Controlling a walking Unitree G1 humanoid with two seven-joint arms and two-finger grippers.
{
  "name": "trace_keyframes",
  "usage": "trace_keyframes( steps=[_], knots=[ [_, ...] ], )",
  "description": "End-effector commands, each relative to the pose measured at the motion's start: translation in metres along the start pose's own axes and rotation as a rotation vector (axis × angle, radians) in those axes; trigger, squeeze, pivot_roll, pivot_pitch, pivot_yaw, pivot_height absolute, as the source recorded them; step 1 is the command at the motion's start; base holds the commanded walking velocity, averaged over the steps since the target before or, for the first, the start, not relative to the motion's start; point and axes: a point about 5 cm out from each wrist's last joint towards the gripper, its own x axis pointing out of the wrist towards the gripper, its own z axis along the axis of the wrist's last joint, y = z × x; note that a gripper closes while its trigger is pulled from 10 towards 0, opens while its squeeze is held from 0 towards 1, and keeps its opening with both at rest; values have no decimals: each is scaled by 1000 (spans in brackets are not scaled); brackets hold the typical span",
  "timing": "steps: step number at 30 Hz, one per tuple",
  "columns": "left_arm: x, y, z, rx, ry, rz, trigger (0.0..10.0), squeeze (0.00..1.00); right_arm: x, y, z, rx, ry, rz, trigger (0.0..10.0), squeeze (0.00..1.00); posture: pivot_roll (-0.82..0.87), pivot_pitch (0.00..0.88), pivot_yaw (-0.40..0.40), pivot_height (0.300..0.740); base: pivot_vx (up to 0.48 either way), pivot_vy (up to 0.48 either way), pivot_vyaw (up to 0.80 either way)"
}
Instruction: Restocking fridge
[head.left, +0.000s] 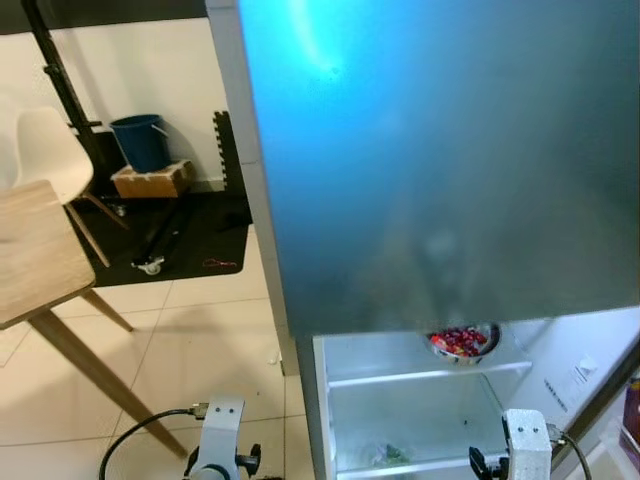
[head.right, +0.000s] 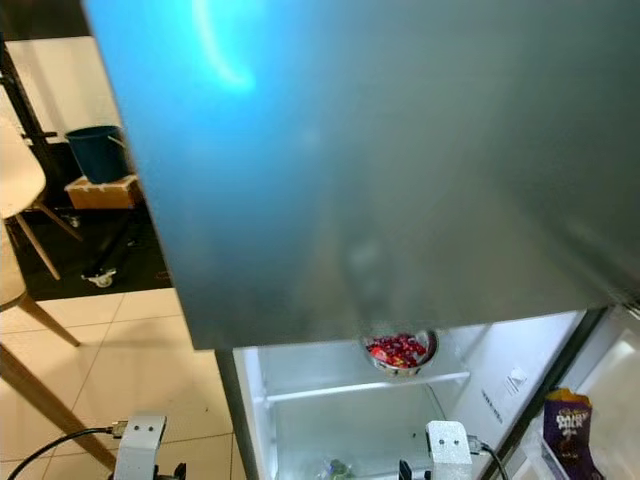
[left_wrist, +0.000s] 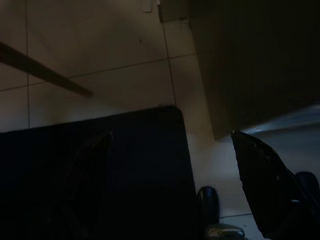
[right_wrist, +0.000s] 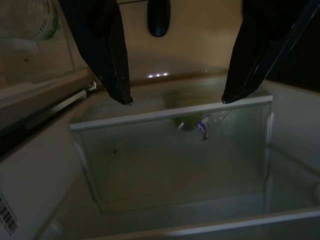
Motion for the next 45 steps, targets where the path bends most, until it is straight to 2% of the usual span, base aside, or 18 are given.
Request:
trace_keyframes(
  steps=[1, 18, 38, 45],
  knots=[
    [-2, -1, -8, -10, 28, -3, 10000, 0, -2, -1, -5, 12, 16, -5, 10000, 0, -103, 106, 23, 734, -330, 0, 0],
    [-3, 0, -12, -11, 36, -1, 10000, 0, 0, 2, -1, 4, 8, 21, 10000, 0, -107, 107, 14, 734, -324, 0, 0],
    [-3, 3, -12, -15, 39, 14, 10000, 0, 2, 4, 3, -3, 13, 36, 10000, 0, -101, 107, 9, 734, 0, 0, 0],
    [-3, 5, -12, -7, 49, 16, 10000, 0, -2, 4, -12, -8, 83, 36, 10000, 0, -90, 112, 17, 734, 0, 0, 0]
  ],
)
